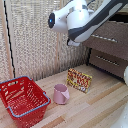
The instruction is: Transport the gripper mindfully toward the orange-red bowl and clasp it to elevate with ease. Ensure your robot's arm aligns efficiently with the top drawer's opening. Carefully slide the orange-red bowl into the designated spot with precision. After confirmation, withdraw the gripper gently. Close the drawer smoothly by transitioning the gripper to its handle.
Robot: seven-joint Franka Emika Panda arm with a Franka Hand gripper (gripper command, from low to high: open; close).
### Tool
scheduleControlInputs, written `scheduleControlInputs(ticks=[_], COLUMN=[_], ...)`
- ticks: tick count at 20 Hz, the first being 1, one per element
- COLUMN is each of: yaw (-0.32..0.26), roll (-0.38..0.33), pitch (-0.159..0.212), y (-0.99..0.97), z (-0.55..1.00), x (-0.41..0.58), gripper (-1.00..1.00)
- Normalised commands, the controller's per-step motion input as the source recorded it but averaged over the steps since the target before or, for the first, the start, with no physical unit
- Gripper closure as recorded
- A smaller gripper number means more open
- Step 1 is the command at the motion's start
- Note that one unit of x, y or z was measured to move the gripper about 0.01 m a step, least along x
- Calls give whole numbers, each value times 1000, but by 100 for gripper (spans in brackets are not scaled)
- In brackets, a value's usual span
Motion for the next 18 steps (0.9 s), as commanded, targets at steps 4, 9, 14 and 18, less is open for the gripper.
scheduleControlInputs(ticks=[4,9,14,18], yaw=[144,141,116,62], roll=[-167,-42,0,-5], pitch=[88,4,-25,-38], y=[-258,-595,-670,-476], z=[-60,0,0,0], x=[0,3,2,2], gripper=[-100,-100,-100,-100])
